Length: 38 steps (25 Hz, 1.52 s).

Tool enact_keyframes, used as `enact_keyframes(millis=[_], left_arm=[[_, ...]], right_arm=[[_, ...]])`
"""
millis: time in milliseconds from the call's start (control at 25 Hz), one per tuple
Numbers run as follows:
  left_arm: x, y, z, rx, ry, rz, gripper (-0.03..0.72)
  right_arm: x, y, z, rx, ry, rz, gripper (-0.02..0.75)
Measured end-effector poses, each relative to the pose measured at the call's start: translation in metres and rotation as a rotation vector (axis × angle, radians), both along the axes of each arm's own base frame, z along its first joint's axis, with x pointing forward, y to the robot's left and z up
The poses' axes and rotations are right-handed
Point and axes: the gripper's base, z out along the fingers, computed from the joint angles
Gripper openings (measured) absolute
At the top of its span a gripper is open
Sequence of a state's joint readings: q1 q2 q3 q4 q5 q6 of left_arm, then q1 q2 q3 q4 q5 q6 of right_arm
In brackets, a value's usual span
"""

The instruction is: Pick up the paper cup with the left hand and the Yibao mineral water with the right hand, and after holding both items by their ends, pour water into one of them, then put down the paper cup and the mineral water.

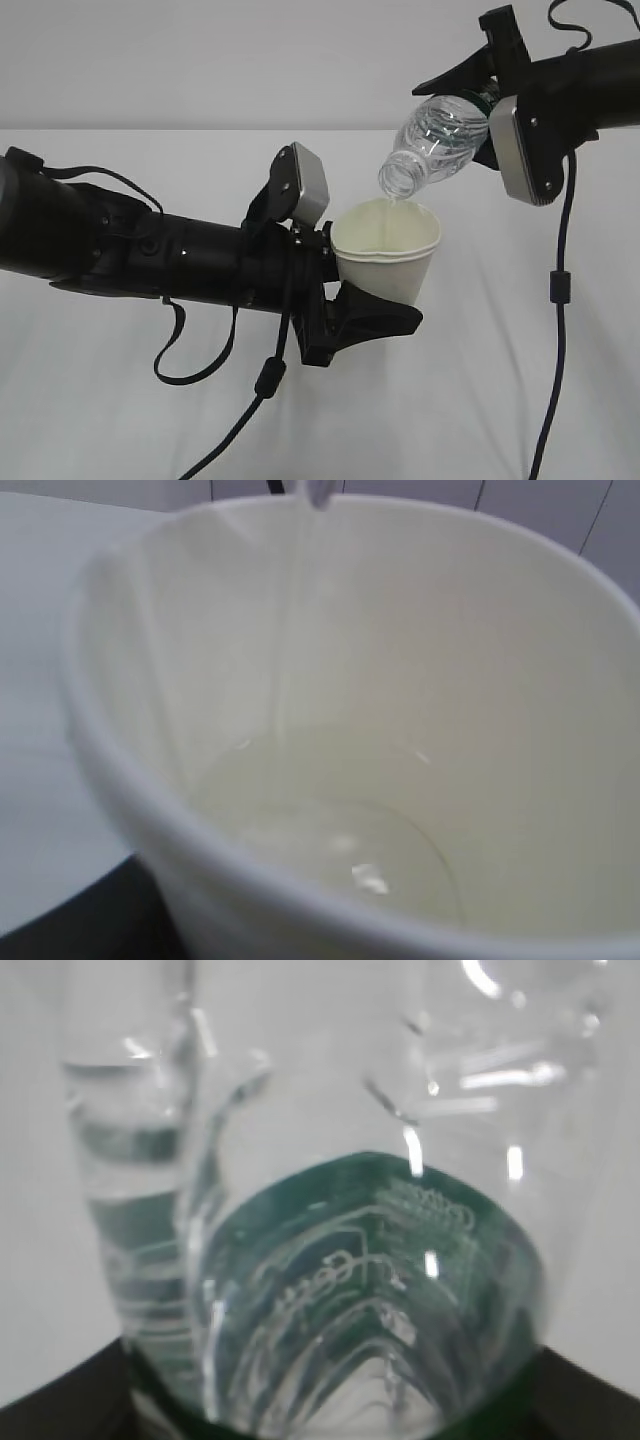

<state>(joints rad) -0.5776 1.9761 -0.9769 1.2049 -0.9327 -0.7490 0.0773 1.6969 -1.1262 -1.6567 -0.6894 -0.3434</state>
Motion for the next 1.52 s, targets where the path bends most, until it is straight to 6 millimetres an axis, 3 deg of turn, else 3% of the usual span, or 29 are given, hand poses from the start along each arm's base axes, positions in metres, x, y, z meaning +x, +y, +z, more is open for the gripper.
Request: enact_keyframes(millis=[1520], left_arm=[[0.0000,0.0000,0.0000,0.000,0.000,0.000,0.456]], right_arm=[[0.0019,-0.0008,0.0029,-0.041,-0.022,0.011,0.462]])
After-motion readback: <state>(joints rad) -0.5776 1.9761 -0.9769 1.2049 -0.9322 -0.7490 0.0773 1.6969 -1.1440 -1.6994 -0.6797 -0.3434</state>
